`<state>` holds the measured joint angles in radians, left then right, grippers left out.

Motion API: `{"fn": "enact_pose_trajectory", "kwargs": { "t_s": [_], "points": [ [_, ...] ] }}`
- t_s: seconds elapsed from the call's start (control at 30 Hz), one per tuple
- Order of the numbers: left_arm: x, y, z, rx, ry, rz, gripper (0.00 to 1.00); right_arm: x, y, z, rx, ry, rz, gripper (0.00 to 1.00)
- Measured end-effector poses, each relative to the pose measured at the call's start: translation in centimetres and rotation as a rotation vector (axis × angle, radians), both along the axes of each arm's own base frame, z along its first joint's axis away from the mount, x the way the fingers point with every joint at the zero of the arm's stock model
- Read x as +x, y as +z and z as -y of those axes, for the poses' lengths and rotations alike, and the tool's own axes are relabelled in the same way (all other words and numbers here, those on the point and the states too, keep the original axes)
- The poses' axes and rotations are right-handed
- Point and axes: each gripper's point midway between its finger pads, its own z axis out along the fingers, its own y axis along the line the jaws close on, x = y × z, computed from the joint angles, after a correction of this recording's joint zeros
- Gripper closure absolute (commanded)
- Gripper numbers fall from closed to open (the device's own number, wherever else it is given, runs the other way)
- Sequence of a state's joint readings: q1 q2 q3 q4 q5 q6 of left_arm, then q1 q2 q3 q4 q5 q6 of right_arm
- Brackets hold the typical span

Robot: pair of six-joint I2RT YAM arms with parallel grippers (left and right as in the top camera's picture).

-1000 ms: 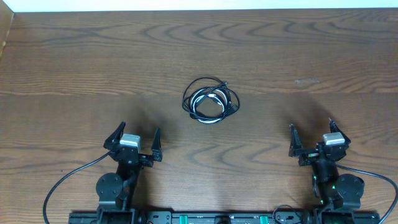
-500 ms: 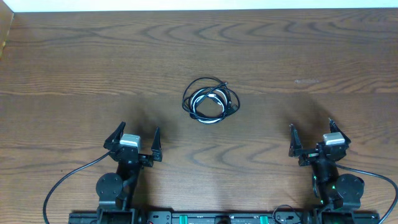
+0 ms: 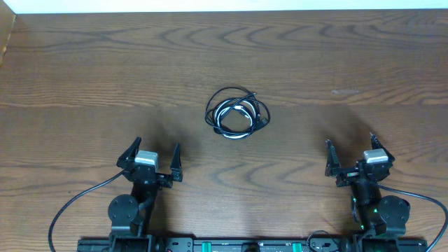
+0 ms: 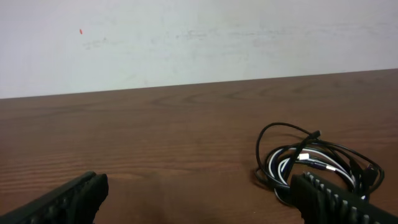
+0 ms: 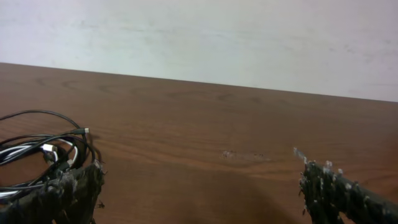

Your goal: Untangle cables

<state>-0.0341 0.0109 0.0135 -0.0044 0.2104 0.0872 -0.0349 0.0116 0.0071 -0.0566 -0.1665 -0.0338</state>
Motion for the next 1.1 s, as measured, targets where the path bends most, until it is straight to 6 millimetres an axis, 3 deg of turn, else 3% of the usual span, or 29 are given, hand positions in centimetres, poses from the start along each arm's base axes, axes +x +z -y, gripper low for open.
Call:
{"fn": "enact_pose_trajectory", "kwargs": {
  "t_s": [1.1],
  "points": [
    [0.0,0.0,0.0,0.0,0.0,0.0,0.02,-0.05,0.03,-0.38,0.001,0.022,0.001,0.01]
  ]
}}
